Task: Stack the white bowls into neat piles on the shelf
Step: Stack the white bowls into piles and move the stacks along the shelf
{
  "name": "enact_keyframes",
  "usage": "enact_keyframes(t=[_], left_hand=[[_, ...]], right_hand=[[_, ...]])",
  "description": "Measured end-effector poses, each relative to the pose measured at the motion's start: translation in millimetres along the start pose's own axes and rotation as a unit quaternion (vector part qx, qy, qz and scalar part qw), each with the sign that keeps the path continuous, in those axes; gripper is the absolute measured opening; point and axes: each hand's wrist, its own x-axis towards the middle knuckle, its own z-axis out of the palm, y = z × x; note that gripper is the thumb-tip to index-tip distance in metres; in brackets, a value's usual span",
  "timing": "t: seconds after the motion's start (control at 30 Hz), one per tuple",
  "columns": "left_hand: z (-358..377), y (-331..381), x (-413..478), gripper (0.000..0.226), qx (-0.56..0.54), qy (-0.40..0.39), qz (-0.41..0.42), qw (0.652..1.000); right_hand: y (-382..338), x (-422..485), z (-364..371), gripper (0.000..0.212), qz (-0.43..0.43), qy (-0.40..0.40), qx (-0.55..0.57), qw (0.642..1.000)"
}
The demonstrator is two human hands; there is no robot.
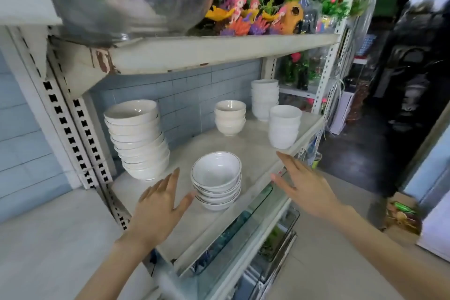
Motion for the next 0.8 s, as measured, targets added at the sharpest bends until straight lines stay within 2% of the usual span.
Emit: enact_keyframes(t=[0.07, 0.17, 0.23, 0.4, 0.5, 0.6, 0.8], left_hand=[[5, 10, 4, 0.089, -0.035, -0.039, -0.015, 0.999], [21, 16, 14, 0.101, -0.145, -0.105, -0.032, 0.983], [33, 20, 19, 0.112, -0.250, -0.120, -0.029, 0.960], [55, 33, 23, 0.126, -0.360, -0.062, -0.032, 0.930], [65, 39, 22, 0.112, -0.373, -0.020, -0.065, 0.925], [70, 43, 20, 0.108, -0.378, 0.022, -0.105, 0.920], [73, 45, 26, 0.112, -0.367, 0.038, -0.136, 0.919]], right_hand=[[1, 18, 9, 0.070, -0.019, -0.051, 0.081, 0.995], [4, 46, 24, 0.093, -0.059, -0.134, 0.199, 0.969], [6, 61, 33, 0.105, -0.093, -0.181, 0.249, 0.947], [0, 86, 44, 0.102, -0.203, -0.283, 0.298, 0.889], [-4, 96, 54, 0.109, -0.256, -0.325, 0.318, 0.853], [-5, 105, 66, 0.114, -0.284, -0.326, 0.318, 0.844], [-7, 117, 83, 0.110, -0.281, -0.299, 0.368, 0.834]])
